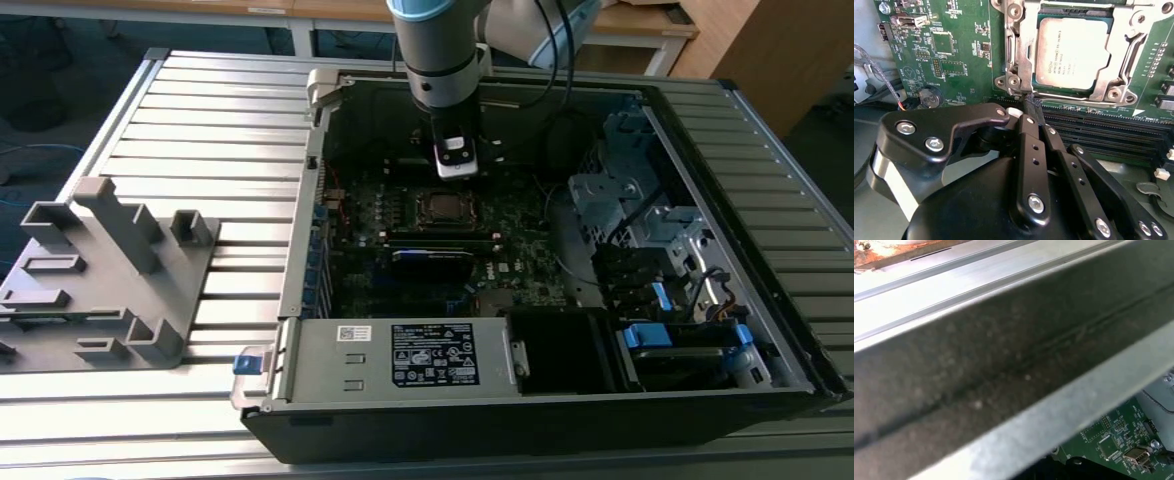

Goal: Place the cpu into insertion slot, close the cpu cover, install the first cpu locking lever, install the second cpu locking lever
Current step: 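Install the first cpu locking lever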

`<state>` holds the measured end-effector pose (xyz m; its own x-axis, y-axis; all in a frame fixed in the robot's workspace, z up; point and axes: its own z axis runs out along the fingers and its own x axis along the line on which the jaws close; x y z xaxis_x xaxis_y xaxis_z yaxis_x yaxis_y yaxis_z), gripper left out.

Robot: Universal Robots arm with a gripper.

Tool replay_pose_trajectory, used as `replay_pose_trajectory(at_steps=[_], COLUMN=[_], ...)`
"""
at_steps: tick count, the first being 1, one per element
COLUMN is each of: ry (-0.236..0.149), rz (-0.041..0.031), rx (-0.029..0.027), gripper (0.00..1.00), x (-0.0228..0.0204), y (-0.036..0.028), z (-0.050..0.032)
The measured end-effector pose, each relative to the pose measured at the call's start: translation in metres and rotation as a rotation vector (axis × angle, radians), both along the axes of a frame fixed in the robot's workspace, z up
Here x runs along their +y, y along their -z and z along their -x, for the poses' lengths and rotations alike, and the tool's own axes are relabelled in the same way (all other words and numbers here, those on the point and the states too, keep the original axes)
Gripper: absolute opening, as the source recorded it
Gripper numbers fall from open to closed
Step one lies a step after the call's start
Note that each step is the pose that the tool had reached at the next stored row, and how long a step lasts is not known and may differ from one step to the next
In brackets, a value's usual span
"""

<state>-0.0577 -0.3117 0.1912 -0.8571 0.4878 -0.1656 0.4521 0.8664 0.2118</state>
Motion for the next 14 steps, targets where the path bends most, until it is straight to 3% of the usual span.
replay_pose_trajectory(at_steps=[9, 14], ry=[0.000, 0.000], rz=[-0.0118, -0.0129], rx=[0.0000, 0.0001], gripper=[0.11, 0.11], x=[-0.0016, -0.0046], y=[-0.0002, -0.0003], z=[-0.0001, -0.0002])
